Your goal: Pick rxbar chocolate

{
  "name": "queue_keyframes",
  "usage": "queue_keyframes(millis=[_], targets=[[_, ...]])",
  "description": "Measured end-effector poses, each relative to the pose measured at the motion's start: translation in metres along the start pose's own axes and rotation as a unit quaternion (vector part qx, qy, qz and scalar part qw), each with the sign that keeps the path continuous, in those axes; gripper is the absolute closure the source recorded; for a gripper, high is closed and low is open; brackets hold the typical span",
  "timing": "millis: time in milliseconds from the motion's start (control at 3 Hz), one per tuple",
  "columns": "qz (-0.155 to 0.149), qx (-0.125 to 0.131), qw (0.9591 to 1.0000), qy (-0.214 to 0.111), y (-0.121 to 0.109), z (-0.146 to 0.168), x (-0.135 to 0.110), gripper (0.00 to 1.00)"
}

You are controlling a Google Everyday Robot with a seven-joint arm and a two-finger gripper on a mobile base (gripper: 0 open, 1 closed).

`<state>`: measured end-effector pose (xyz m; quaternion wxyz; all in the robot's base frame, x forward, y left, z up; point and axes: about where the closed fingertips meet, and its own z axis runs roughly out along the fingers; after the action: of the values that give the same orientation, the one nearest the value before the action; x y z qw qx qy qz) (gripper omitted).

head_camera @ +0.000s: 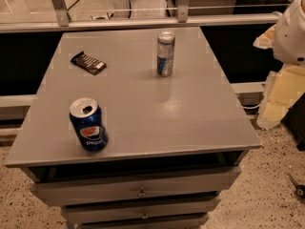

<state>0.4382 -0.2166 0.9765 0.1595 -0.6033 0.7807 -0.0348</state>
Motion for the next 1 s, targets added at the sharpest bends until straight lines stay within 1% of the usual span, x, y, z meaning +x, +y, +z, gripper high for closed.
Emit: queue_keyframes(millis=[333, 667, 1000], targets=[[0.000, 0.000, 1.0000, 0.000, 0.000, 0.000, 0.000, 0.00], [-0.020, -0.004, 0.9992, -0.033, -0.002, 0.014, -0.028, 0.00], [-0.049, -0.029, 0.9928, -0.105, -0.013, 0.070, -0.109, 0.00]])
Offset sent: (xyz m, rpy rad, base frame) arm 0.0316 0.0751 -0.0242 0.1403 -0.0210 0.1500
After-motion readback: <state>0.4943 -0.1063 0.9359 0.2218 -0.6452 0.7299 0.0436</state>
